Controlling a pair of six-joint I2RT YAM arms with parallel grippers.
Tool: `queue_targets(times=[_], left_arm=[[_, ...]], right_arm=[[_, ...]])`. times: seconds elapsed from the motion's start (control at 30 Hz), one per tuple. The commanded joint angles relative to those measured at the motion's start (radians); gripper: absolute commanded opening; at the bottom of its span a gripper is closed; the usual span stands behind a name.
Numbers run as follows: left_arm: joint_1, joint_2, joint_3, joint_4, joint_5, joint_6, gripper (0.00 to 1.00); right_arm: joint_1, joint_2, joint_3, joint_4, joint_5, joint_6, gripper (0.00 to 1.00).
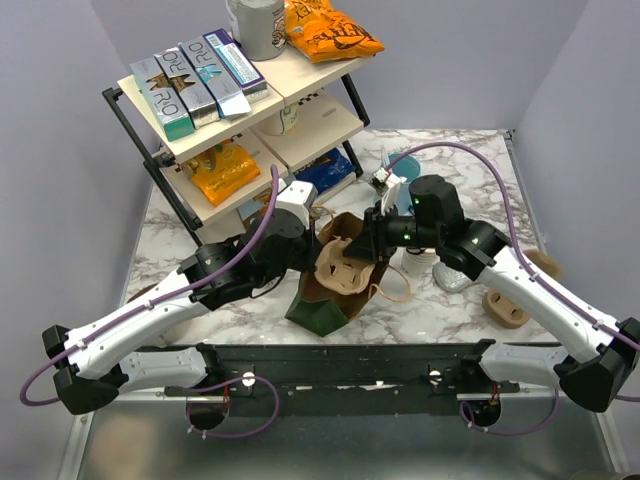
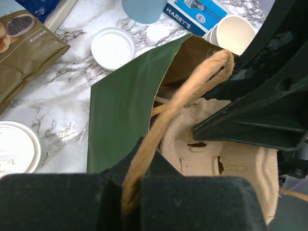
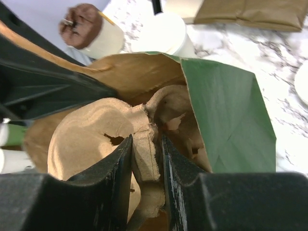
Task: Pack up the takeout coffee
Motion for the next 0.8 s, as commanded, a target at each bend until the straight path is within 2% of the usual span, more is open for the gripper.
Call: queue_targets(times=[0.0, 0.07, 0.23, 0.57, 0.67, 0.77], left_arm=[[0.011, -0.026, -0.011, 0.03, 0.033, -0.017, 0.0], [0.014, -0.026, -0.013, 0.028, 0.036, -0.019, 0.0], [0.026, -0.026, -0.019, 0.036, 0.059, -0.019, 0.0], [0.061, -0.017, -0.028, 0.058, 0.121, -0.028, 0.0], [0.072, -0.014, -0.03, 0.058, 0.13, -0.031, 0.0], [0.077, -0.016, -0.031, 0.058, 0.133, -0.033, 0.0]], right_arm=[[0.037, -0.017, -0.042, 0.006, 0.167, -0.053, 0.36], [0.043, -0.023, -0.057, 0.023, 0.222, -0.048, 0.36], [0.058, -0.037, -0.119, 0.103, 0.208, -0.104, 0.36], [0.199, -0.017, -0.191, 0.234, 0.256, -0.258, 0.42], [0.216, -0.018, -0.203, 0.247, 0.245, -0.27, 0.45], [0.222, -0.004, -0.195, 0.221, 0.292, -0.273, 0.53]])
